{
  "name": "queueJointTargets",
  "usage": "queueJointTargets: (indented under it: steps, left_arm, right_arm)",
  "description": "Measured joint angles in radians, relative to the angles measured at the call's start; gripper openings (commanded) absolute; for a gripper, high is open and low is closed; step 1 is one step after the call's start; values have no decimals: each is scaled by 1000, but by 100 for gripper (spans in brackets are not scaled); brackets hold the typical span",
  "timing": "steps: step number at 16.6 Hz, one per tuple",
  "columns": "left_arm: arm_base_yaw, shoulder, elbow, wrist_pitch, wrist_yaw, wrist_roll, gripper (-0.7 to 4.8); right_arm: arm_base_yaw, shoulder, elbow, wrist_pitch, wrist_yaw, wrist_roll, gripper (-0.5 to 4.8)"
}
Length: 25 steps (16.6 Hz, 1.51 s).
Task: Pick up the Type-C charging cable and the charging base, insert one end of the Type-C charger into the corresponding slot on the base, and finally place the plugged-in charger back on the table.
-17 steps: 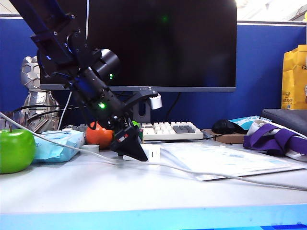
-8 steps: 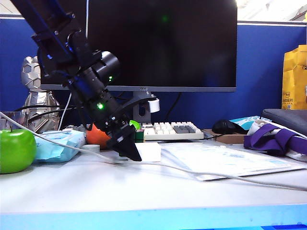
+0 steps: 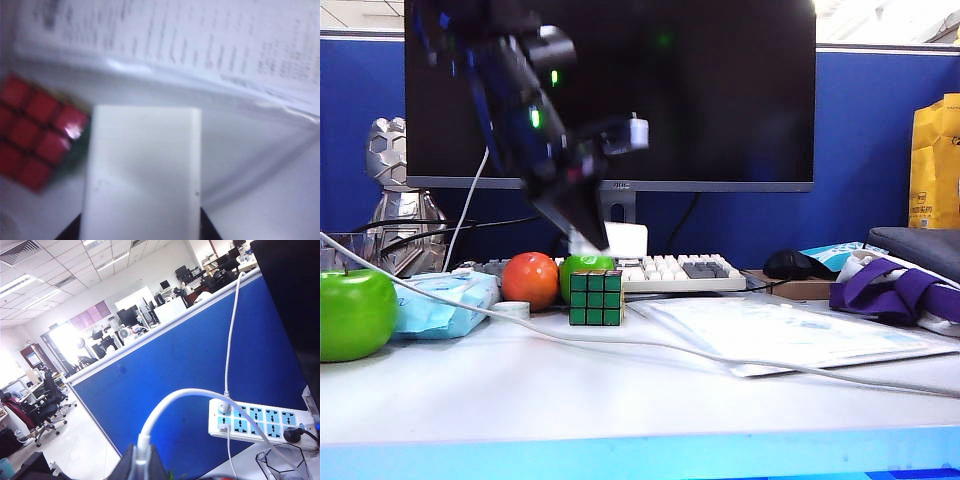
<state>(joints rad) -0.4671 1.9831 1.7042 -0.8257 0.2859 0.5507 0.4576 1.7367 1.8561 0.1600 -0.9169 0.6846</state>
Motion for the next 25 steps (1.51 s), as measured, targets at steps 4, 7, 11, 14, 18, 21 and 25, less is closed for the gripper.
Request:
queueJointTargets:
  steps: [4, 7, 11, 14, 18, 21, 25]
  left_arm:
    - [2, 5, 14, -233, -1, -134, -6]
    - [2, 6, -29, -298, -2, -138, -6]
    - [3, 6, -129, -314, -2, -183, -6]
    - [3, -7, -225, -243, 16, -205, 64]
    - [3, 0, -245, -232, 0, -219, 319]
    - [2, -13, -250, -232, -3, -231, 320]
    - [1, -42, -249, -212, -3, -234, 320]
  right_arm:
    - [0, 0, 0, 0, -1, 0, -1]
    - [0, 0, 0, 0, -1, 0, -1]
    - [0, 0, 0, 0, -1, 0, -1]
    - [0, 0, 0, 0, -1, 0, -1]
    - [0, 0, 0, 0, -4, 0, -1]
    - [0, 0, 0, 0, -18, 0, -1]
    - [0, 0, 0, 0, -23, 0, -1]
